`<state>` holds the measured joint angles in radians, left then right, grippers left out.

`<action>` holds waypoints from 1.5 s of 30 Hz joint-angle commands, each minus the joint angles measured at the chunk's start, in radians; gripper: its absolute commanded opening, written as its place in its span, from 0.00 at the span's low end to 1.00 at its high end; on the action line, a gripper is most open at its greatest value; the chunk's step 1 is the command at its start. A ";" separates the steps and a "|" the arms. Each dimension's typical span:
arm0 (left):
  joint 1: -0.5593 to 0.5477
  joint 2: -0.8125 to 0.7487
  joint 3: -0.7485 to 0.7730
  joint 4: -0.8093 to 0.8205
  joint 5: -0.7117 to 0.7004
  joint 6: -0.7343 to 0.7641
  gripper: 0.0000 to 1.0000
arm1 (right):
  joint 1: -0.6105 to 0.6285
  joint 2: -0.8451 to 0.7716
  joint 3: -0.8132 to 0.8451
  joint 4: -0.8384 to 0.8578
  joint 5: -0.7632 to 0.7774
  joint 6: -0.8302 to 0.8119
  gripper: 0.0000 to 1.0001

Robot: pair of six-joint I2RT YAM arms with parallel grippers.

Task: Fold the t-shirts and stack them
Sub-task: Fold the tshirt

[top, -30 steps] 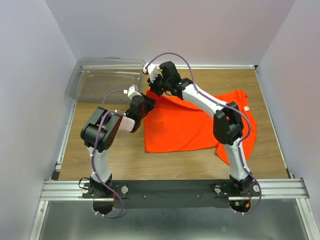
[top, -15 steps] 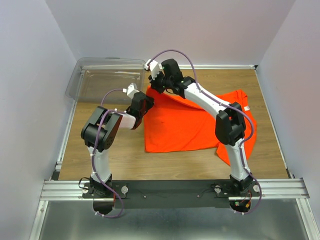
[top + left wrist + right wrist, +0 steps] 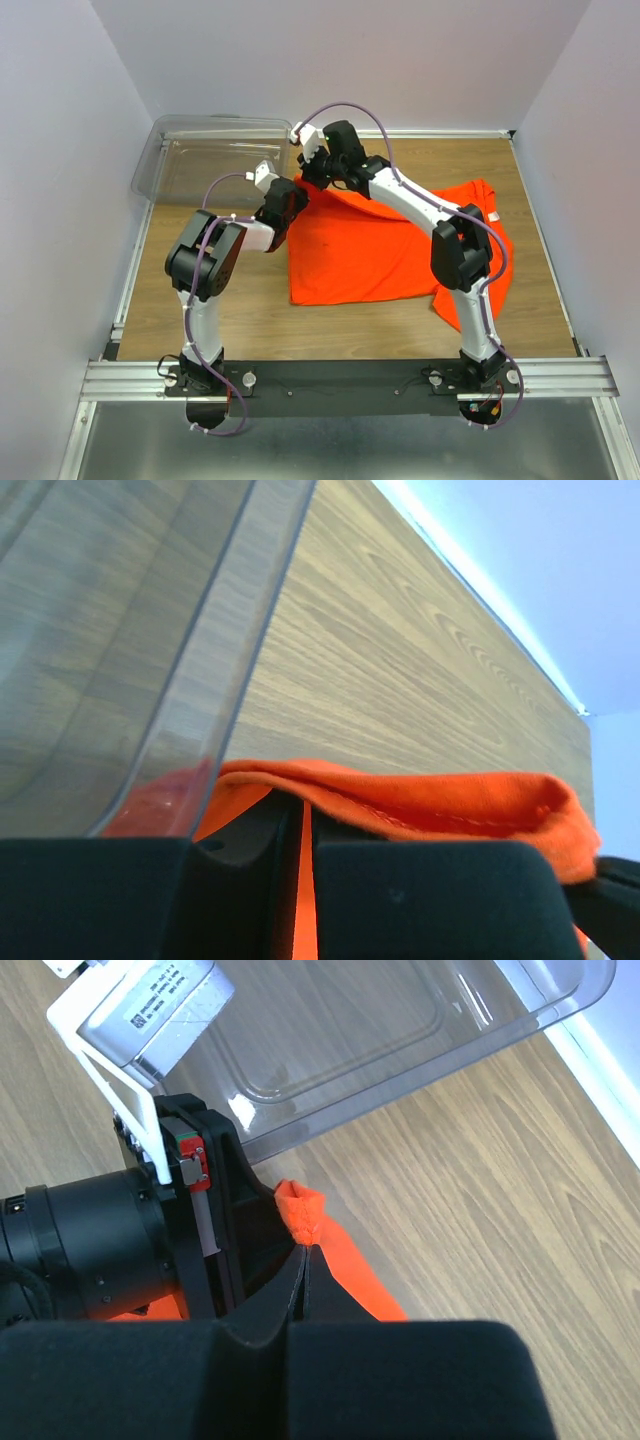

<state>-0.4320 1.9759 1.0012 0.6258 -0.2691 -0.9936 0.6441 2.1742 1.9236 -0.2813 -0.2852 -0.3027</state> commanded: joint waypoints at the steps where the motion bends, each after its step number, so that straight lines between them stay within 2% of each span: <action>1: 0.003 0.029 0.027 -0.038 -0.067 -0.007 0.14 | -0.001 -0.036 -0.015 0.019 -0.034 0.023 0.01; 8: 0.004 0.035 0.047 -0.066 -0.076 -0.004 0.14 | -0.003 -0.031 -0.021 0.019 -0.049 0.037 0.01; 18: 0.007 0.000 0.054 -0.078 -0.013 0.056 0.22 | -0.003 -0.025 -0.040 0.019 -0.051 0.040 0.01; 30: 0.009 -0.221 -0.157 -0.052 0.057 0.121 0.27 | -0.004 0.001 -0.021 0.019 -0.046 0.042 0.01; 36: 0.007 -0.426 -0.314 -0.023 0.054 0.159 0.28 | -0.003 0.015 -0.021 0.019 -0.071 0.054 0.00; 39: 0.009 -0.578 -0.394 -0.026 0.022 0.193 0.31 | -0.004 0.022 -0.015 0.019 -0.083 0.060 0.01; 45: 0.027 -0.896 -0.510 -0.122 -0.033 0.236 0.38 | -0.003 0.062 0.023 0.017 -0.081 0.074 0.01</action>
<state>-0.4210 1.2118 0.5392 0.5571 -0.2356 -0.8112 0.6441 2.1918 1.9072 -0.2787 -0.3458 -0.2516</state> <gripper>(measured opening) 0.375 0.006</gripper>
